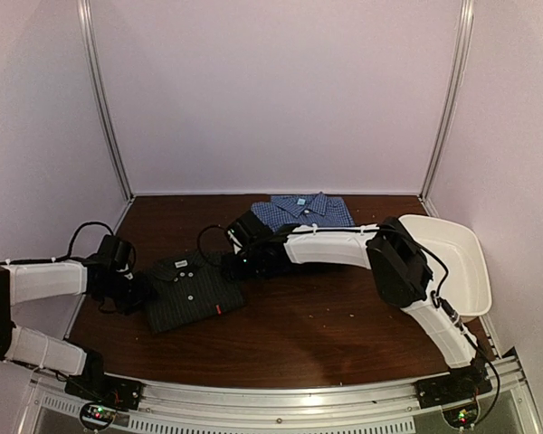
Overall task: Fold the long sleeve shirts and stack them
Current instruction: Pick up the square-folded shirt from the center of the board.
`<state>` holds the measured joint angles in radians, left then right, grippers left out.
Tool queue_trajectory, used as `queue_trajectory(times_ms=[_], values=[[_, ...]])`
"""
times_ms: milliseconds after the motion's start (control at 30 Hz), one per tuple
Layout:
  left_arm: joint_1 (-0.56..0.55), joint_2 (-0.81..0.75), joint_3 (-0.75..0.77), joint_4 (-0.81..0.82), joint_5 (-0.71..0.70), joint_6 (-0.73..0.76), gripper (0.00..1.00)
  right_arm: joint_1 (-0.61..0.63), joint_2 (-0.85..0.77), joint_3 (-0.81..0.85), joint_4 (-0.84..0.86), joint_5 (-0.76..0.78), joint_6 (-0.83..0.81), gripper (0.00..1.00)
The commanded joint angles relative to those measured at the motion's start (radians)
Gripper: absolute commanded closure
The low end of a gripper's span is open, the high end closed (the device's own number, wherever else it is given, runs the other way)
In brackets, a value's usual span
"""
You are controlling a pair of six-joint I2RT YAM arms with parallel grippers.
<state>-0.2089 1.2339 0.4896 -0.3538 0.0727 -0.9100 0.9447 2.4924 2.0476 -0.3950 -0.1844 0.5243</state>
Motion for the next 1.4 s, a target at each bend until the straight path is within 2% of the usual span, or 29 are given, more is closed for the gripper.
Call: queue_trajectory(times_ms=[0, 200, 500, 567, 867, 1367], values=[[0.009, 0.076, -0.011, 0.058, 0.03, 0.034, 0.44, 0.027, 0.058, 0.027, -0.087, 0.026, -0.012, 0.45], [0.008, 0.113, -0.028, 0.115, 0.087, 0.031, 0.58, 0.051, 0.119, 0.1, -0.118, 0.007, -0.006, 0.55], [0.001, 0.095, -0.003, 0.119, 0.133, 0.019, 0.99, 0.052, 0.12, 0.178, -0.152, 0.038, -0.026, 0.95], [0.0, 0.079, 0.012, 0.102, 0.132, 0.019, 1.0, 0.052, 0.119, 0.211, -0.165, 0.039, -0.034, 1.0], [-0.012, -0.029, 0.112, 0.007, 0.124, 0.03, 1.0, 0.05, 0.031, 0.257, -0.163, 0.035, -0.073, 1.0], [-0.048, -0.103, 0.365, -0.154, 0.121, 0.058, 1.0, 0.041, -0.154, 0.293, -0.18, 0.028, -0.11, 1.0]])
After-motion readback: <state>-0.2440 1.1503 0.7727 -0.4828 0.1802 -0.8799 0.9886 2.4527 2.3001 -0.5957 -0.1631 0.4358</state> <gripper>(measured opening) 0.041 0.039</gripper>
